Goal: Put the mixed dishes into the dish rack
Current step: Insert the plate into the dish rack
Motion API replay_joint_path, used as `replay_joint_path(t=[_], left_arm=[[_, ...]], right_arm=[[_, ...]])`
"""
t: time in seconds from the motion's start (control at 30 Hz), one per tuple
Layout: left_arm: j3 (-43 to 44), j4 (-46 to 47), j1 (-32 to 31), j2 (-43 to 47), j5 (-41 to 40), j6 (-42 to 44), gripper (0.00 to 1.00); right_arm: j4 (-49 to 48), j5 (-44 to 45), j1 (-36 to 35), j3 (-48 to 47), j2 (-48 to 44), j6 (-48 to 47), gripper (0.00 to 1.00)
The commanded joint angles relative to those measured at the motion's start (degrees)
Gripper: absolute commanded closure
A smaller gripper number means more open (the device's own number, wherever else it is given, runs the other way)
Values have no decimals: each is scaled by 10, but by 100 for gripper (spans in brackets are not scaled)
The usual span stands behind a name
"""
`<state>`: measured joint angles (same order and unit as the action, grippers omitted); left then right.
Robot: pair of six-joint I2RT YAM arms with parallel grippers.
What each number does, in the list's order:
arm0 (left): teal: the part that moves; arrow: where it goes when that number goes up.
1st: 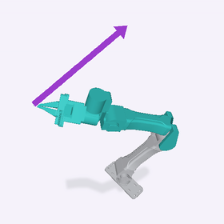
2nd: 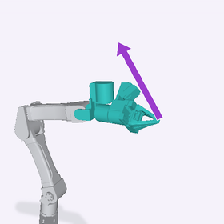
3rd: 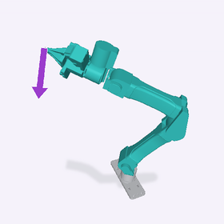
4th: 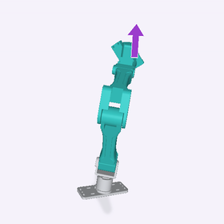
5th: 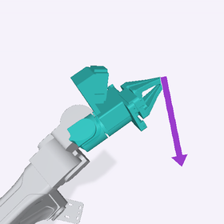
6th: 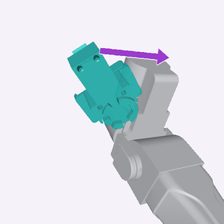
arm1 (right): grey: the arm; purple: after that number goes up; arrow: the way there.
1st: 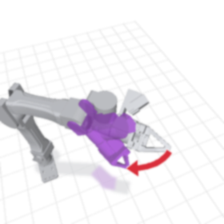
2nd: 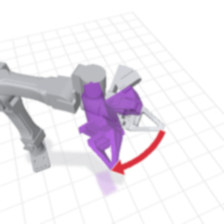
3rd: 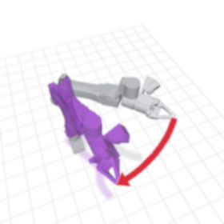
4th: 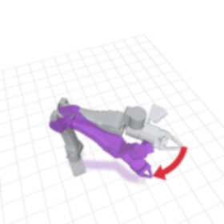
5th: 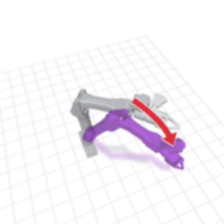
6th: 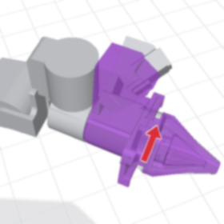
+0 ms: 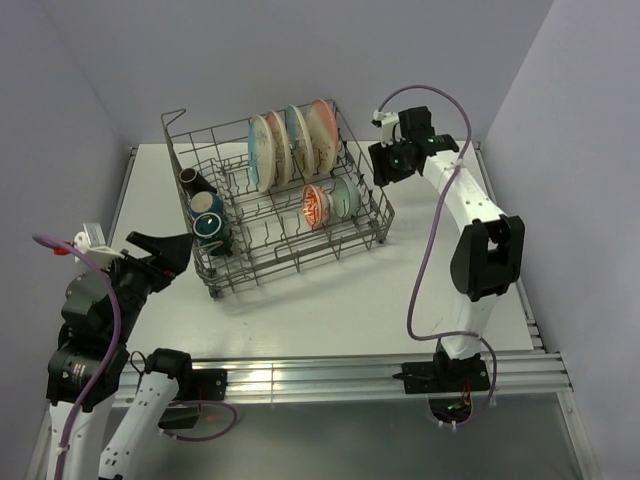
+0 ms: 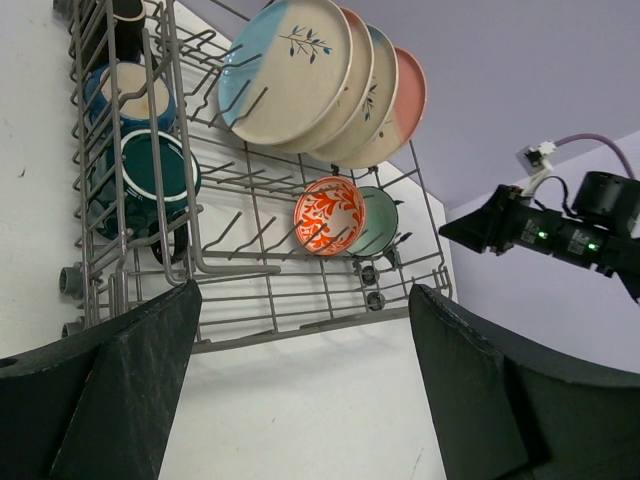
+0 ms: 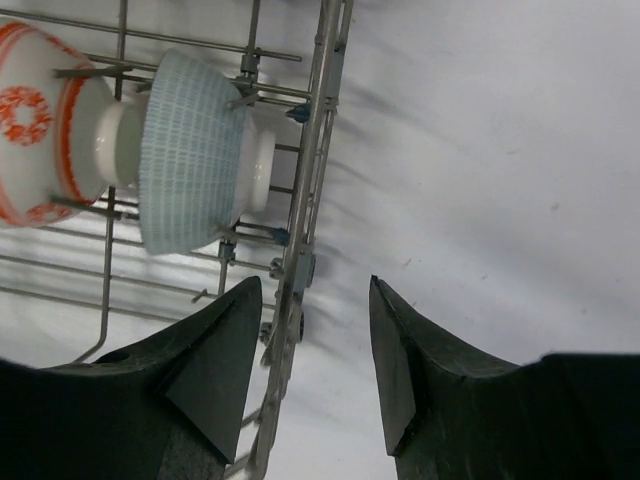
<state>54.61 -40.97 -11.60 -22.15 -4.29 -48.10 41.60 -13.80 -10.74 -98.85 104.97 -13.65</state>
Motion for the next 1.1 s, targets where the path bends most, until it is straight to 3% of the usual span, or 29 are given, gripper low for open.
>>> replay_joint_path(t=[0.0, 0.13, 0.37, 0.47, 1.07], left_arm=[[-6, 21, 2, 12, 9, -15, 9], [-9, 18, 2, 19, 4, -20, 9], [-3, 11, 1, 26, -1, -26, 9], [-5, 12, 1, 29, -1, -28, 9], [-24, 38, 2, 26, 25, -25, 9]], right_arm=[[-12, 15, -2, -30, 38, 14, 46], [-14, 13, -2, -38, 66, 33, 54], [-34, 27, 3, 0, 52, 63, 92], [-47, 31, 8, 39, 18, 67, 100], [-52, 10, 120, 298, -230, 81, 100]])
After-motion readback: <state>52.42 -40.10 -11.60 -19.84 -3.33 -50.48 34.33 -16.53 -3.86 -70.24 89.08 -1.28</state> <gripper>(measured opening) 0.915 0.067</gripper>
